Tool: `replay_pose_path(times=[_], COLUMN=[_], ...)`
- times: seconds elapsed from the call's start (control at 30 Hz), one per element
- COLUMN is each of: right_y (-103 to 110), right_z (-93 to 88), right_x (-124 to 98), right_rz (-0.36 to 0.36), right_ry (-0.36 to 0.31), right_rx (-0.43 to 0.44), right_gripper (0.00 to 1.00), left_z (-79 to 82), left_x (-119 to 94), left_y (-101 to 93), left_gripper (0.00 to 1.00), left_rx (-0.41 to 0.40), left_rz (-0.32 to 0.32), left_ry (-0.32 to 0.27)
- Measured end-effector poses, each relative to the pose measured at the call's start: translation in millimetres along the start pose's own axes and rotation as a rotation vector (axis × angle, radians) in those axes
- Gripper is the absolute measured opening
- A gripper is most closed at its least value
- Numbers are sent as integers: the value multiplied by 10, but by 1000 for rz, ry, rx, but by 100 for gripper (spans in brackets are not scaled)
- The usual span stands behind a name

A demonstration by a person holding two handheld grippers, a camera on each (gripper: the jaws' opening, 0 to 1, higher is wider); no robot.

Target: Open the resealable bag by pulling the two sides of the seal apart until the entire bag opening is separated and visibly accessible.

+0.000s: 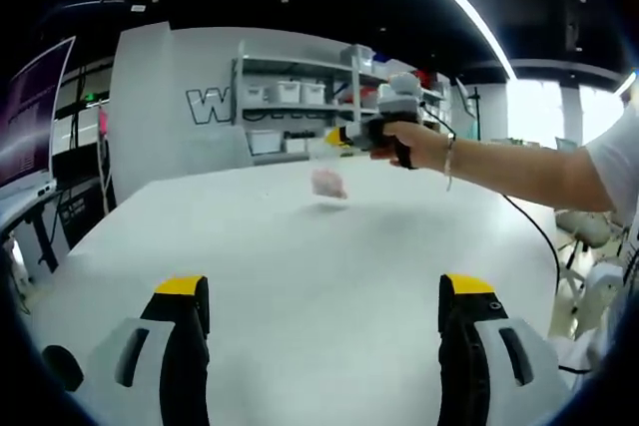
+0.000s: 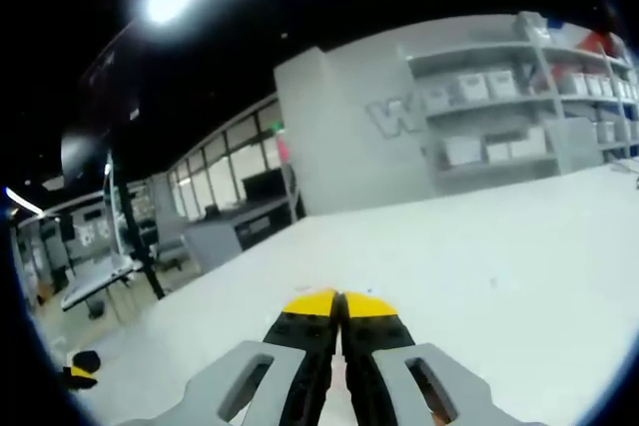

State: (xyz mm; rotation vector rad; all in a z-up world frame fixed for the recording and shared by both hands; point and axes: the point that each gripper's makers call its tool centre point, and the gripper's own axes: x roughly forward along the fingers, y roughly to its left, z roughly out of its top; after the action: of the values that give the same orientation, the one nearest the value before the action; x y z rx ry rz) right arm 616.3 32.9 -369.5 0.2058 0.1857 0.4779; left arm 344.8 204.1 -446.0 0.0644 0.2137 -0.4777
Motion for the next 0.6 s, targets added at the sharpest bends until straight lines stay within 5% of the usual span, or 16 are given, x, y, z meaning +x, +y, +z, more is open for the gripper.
replay_pose_path(times=[0.6], right_y=[-79], right_z=[-15], right_x=[187], right_rz=[-20], right_ry=[11], right_rx=[-20], right_gripper=[0], left_z=[-33], left_x=[30], left_y=[73], left_gripper=[93], left_rx=[-6], left_rz=[8], left_ry=[4])
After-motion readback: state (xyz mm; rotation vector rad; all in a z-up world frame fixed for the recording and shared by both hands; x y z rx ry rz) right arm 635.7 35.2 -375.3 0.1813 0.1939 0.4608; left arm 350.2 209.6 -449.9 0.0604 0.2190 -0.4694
